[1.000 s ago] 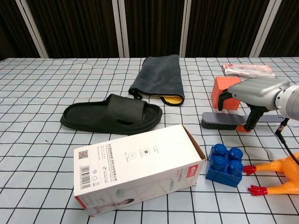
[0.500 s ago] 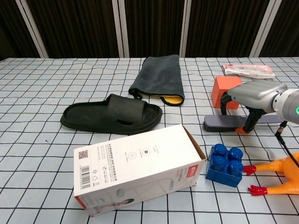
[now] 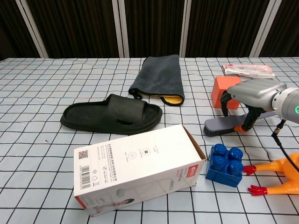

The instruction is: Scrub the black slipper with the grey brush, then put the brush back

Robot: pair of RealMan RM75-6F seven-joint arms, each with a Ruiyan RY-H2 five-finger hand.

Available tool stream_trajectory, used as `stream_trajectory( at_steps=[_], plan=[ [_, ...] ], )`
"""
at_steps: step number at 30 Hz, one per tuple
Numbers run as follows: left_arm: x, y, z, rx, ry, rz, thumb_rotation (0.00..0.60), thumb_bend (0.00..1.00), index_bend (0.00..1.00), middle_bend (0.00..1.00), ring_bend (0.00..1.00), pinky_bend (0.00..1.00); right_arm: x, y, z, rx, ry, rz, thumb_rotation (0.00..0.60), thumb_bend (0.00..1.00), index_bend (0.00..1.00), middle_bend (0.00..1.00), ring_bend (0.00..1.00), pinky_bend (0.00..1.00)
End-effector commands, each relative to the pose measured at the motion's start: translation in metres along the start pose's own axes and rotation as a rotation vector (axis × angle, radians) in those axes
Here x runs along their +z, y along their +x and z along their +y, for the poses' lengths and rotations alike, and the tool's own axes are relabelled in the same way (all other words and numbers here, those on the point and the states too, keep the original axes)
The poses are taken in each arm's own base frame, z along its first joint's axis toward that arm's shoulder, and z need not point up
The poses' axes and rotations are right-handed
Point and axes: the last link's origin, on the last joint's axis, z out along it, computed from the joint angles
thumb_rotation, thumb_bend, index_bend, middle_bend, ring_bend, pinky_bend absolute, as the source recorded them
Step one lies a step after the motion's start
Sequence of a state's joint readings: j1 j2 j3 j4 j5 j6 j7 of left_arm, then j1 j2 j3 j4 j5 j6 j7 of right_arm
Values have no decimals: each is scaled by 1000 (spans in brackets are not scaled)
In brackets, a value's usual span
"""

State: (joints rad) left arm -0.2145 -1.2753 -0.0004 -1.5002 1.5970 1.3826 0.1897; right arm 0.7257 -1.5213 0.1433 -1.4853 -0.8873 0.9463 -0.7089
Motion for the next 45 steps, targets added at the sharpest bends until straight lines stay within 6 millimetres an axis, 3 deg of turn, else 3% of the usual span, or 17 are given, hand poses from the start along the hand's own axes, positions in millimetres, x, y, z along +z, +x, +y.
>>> stream_trajectory(
  at_steps=[1, 11, 19, 26, 35, 45],
  plan=[
    [0, 0, 0, 0, 1, 1, 600, 68, 0, 0, 0, 81, 0, -1, 0, 1, 0, -1, 600, 324, 459, 234, 181, 230],
    [0, 0, 0, 3, 2, 1, 600, 68, 0, 0, 0, 81, 0, -4, -1, 1, 7, -11, 600, 324, 462, 244, 193, 234],
    [-1, 1, 0, 2, 1, 0, 600, 68, 0, 0, 0, 81, -1, -2, -6, 0, 17, 14, 600, 334, 652, 379, 311, 375],
    [-2, 1, -2, 1, 6, 2, 600, 68, 0, 0, 0, 81, -1, -7, -7, 11, 17, 5, 600, 347, 662, 422, 368, 446],
    [-3, 2, -3, 1, 9, 3, 600, 68, 0, 0, 0, 81, -2, -10, -10, 17, 27, 5, 600, 353, 665, 423, 370, 447],
    [-5, 3, -4, -3, 10, 4, 600, 70, 0, 0, 0, 81, -3, -9, -16, 18, 39, 29, 600, 431, 804, 532, 474, 550]
  ],
)
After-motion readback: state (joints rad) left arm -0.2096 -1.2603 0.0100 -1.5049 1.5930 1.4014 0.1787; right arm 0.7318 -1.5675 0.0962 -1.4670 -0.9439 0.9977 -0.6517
